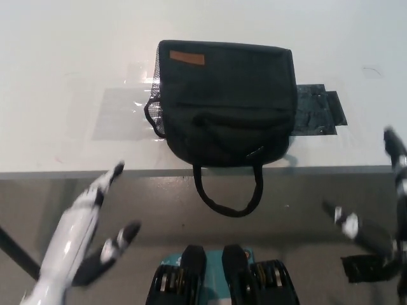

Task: A soft travel bag is kept infront of the robot in the middle of the desk and the robot uses both its hands to press it to reduce its size

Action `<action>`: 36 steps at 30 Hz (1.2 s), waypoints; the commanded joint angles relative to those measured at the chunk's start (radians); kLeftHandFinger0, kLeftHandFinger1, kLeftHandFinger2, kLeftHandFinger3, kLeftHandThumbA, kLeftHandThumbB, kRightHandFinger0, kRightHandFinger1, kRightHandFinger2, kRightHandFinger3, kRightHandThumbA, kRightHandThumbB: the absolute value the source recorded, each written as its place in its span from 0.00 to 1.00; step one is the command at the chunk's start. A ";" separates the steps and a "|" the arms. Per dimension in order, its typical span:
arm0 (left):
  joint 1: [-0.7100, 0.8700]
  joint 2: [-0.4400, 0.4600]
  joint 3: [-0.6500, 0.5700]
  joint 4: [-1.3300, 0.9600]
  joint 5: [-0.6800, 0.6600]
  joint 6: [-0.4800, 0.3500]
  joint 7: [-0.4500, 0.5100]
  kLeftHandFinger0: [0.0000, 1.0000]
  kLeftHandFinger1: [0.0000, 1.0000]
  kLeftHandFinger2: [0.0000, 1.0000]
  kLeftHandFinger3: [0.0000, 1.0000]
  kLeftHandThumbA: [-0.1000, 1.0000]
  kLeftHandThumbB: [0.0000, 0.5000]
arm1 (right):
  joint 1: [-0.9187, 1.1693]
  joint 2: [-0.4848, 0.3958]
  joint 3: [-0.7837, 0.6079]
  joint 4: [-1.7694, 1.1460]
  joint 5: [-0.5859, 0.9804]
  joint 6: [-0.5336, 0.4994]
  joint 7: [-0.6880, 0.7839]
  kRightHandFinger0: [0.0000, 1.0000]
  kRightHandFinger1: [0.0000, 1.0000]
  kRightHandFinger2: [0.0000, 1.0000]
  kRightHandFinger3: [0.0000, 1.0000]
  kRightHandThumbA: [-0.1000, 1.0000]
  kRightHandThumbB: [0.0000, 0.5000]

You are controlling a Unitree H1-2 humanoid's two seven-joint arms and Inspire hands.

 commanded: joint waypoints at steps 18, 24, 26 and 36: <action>0.111 -0.041 0.046 0.349 -0.549 -0.077 -0.124 1.00 1.00 1.00 1.00 1.00 0.36 | 0.100 0.041 0.061 0.499 0.131 -0.311 0.012 1.00 1.00 1.00 1.00 1.00 0.46; 0.063 -0.048 0.073 0.362 -0.605 -0.013 -0.147 1.00 1.00 1.00 1.00 1.00 0.29 | 0.077 0.048 0.036 0.525 0.155 -0.311 0.029 1.00 1.00 1.00 1.00 1.00 0.54; 0.057 -0.049 0.075 0.358 -0.604 -0.004 -0.151 1.00 1.00 1.00 1.00 1.00 0.26 | 0.069 0.050 0.030 0.529 0.163 -0.311 0.038 1.00 1.00 1.00 1.00 1.00 0.56; 0.056 -0.048 0.086 0.352 -0.593 -0.002 -0.164 1.00 1.00 1.00 1.00 1.00 0.21 | 0.064 0.062 0.015 0.516 0.172 -0.311 0.065 1.00 1.00 1.00 1.00 1.00 0.52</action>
